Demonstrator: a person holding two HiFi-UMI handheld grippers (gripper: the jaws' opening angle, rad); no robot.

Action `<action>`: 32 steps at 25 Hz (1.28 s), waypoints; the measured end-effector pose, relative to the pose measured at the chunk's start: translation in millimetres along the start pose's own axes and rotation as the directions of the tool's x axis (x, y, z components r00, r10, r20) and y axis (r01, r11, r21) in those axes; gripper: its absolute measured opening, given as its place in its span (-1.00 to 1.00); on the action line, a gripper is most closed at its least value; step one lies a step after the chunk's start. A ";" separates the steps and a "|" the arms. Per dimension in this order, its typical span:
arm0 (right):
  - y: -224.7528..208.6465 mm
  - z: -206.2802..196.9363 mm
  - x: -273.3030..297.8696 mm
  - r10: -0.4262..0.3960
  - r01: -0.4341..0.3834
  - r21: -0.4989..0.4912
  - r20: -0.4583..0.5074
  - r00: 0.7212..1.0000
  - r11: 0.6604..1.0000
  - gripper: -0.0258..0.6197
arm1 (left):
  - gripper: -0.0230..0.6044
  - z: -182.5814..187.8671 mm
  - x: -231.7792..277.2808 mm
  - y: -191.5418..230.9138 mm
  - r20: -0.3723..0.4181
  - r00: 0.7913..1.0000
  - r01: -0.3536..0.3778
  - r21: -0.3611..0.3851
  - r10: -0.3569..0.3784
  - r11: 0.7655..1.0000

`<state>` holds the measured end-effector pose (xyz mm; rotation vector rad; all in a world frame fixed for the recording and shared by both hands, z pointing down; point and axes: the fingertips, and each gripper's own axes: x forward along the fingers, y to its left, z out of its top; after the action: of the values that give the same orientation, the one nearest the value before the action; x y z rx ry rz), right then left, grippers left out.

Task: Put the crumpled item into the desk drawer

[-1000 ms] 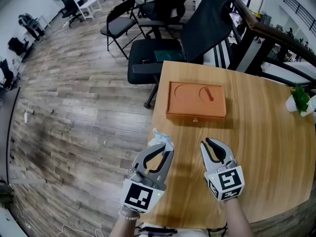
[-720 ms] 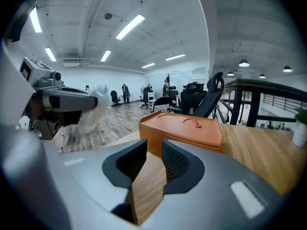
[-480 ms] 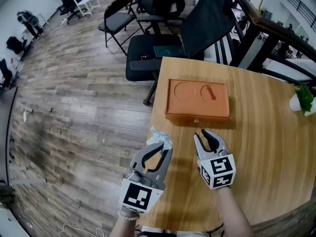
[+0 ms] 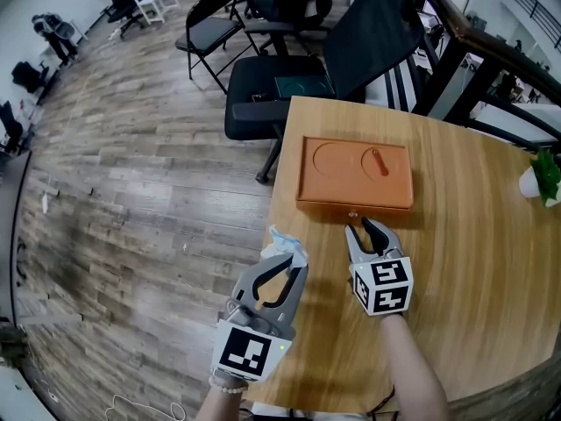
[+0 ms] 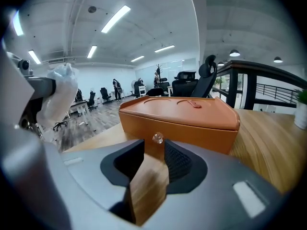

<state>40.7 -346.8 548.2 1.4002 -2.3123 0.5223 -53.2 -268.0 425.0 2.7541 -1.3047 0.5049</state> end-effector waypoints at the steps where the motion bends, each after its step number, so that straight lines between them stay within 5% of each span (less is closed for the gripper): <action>1: -0.1 -0.2 2.3 -0.002 0.002 0.001 -0.002 1.000 1.000 -0.54 | -0.78 -0.4 -0.2 0.7 -0.002 1.000 0.000 0.002 0.000 1.000; 32: -0.1 -5.4 9.0 -0.078 0.078 -0.002 -0.058 0.995 0.997 -0.70 | -0.78 -13.8 -7.3 5.7 -0.009 1.000 -0.005 -0.001 0.005 1.000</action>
<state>37.7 -350.9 557.3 1.4501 -2.2023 0.5325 -65.6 -263.7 435.2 2.7451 -1.3098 0.5170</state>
